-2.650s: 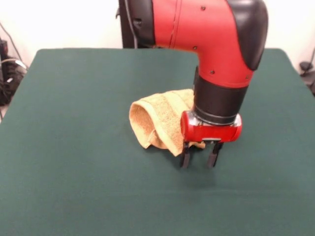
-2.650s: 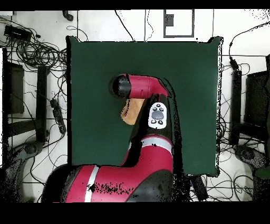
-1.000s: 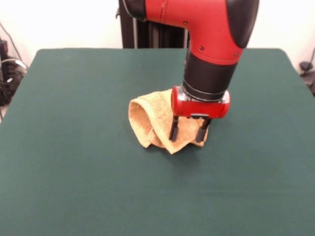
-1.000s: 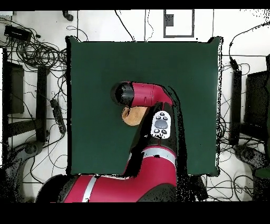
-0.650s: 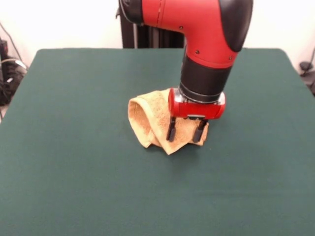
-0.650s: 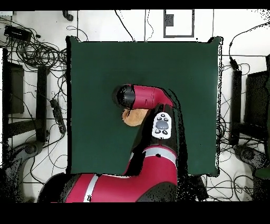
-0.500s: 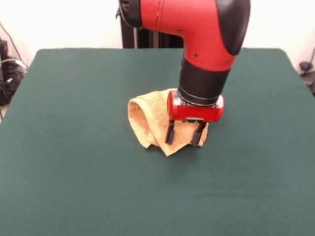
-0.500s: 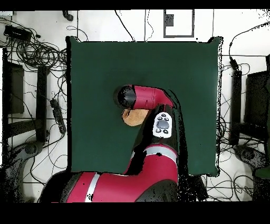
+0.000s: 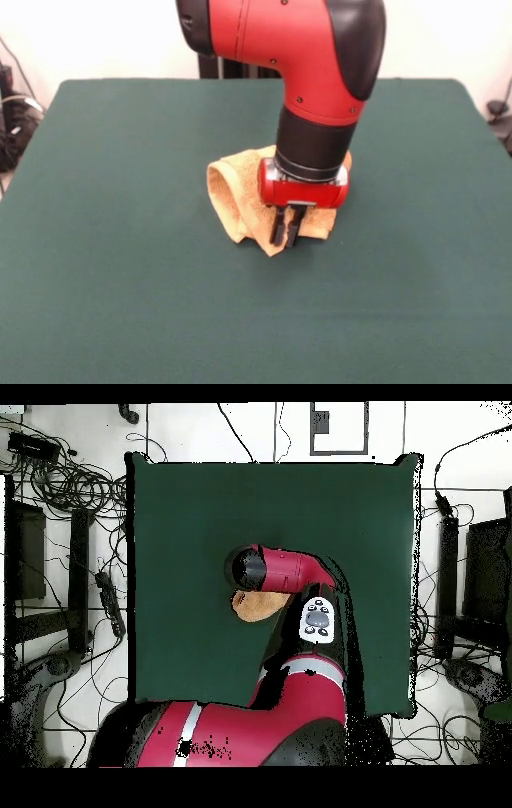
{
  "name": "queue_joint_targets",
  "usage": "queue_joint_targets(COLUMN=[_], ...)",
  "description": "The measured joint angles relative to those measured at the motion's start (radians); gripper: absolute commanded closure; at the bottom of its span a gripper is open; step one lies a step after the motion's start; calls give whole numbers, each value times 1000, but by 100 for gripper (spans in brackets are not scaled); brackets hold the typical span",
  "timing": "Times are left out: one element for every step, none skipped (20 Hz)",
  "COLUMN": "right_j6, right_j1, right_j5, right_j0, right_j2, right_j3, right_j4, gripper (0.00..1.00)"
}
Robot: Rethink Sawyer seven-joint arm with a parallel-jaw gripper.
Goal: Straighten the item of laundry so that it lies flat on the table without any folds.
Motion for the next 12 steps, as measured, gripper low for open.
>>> queue_joint_targets(right_j6=[0,0,0,0,0,0,0,0,0,0,0,0], right_j1=[0,0,0,0,0,0,0,-2,-7,-10,-17,-36], right_j5=[-2,-3,-5,-6,-7,-7,-7,-7,-7,-7,-7,-4], right_j0=[1,1,1,1,2,2,2,3,3,4,5,8], right_j2=[0,0,0,0,0,0,0,0,0,0,0,-1], right_j3=[0,1,1,1,1,2,2,5,9,12,20,37], right_j4=[0,0,0,0,0,0,0,0,0,0,0,1], gripper=[100,100,100,100,100,100,100,100,100,100,100,100])
